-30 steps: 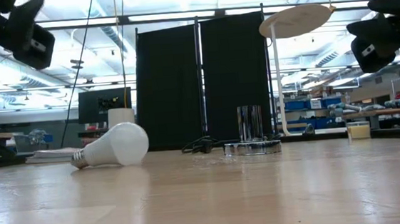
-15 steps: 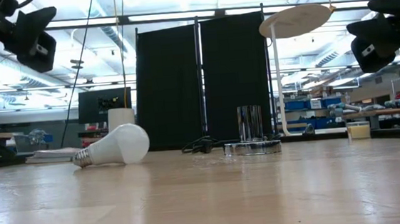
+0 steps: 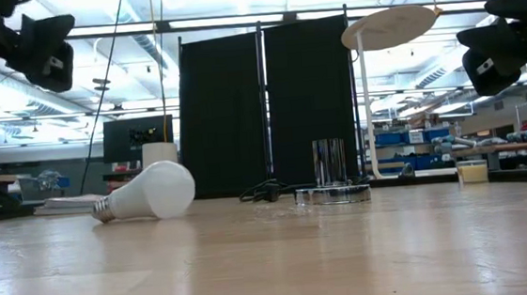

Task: Screw lightbulb
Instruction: Return to Home Position

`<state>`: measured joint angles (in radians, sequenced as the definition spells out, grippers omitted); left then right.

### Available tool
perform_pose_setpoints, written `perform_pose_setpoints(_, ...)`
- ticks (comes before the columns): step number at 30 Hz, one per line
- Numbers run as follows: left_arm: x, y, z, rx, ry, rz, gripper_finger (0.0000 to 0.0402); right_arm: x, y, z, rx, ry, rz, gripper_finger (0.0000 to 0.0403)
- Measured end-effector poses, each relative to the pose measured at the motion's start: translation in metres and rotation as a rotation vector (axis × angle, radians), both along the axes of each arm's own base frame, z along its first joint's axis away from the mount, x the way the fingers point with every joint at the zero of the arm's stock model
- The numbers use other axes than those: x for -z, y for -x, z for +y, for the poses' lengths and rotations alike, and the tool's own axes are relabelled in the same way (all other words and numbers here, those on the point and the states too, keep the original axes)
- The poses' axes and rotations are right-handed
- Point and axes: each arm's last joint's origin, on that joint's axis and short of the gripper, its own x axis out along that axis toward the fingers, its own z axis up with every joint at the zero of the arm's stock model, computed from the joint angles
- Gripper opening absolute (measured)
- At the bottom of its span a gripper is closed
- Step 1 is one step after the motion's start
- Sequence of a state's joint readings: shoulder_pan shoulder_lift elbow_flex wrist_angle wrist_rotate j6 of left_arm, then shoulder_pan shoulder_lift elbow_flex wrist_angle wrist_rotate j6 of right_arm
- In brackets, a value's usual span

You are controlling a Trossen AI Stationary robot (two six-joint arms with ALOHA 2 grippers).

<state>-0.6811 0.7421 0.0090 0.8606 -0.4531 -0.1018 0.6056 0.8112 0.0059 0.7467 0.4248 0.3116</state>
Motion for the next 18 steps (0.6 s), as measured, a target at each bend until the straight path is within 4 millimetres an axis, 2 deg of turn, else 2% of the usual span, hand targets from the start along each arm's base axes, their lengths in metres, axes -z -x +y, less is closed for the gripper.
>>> perform_pose_setpoints(5, 0.008, 0.005, 0.003, 0.013, -0.209, 0.055, 0.0214, 0.0, 0.0, 0.0, 0.0, 0.0, 0.0, 0.0167)
perform_pose_setpoints(18, 0.022, 0.022, 0.017, 0.025, -0.374, 0.184, 0.0214, 0.0, 0.0, 0.0, 0.0, 0.0, 0.0, 0.0168)
